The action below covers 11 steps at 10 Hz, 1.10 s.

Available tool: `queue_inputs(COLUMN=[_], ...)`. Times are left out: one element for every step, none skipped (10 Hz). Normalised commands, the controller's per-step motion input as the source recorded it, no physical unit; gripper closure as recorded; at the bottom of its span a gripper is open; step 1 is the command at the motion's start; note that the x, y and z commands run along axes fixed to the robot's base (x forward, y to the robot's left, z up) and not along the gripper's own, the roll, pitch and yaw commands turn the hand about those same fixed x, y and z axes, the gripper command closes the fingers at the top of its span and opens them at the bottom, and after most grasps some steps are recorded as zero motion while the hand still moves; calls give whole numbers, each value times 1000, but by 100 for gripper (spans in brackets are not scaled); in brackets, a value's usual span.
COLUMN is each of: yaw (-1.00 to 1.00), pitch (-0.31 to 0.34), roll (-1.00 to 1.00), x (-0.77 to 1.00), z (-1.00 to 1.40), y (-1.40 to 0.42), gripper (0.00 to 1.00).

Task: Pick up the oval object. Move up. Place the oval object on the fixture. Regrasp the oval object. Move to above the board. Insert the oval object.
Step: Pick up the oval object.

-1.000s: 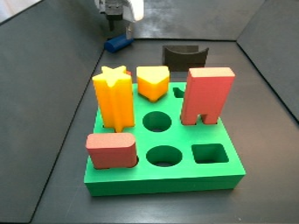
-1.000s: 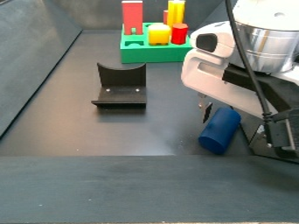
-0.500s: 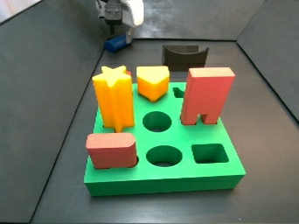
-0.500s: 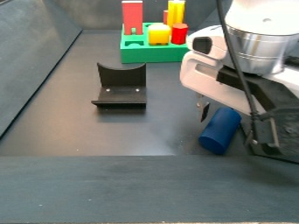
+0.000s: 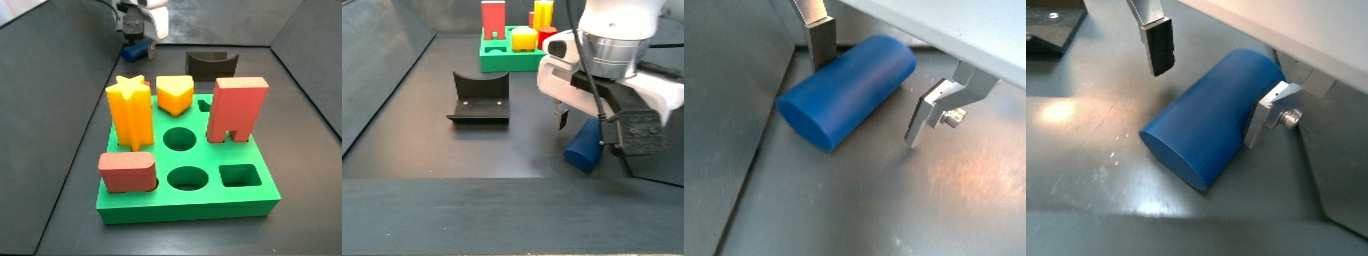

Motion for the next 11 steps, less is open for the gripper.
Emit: queue_inputs(yaw=[0,0,0,0,0,0,0,0,0,0,0], pitch=[0,0,0,0,0,0,0,0,0,0,0], roll=[20,4,0,0,0,0,0,0,0,0,0], x=[0,0,0,0,0,0,0,0,0,0,0], z=[0,0,0,0,0,0,0,0,0,0,0], y=[-40,0,0,0,0,0,0,0,0,0,0], gripper=[0,0,100,100,100,100,100,100,100,100,100])
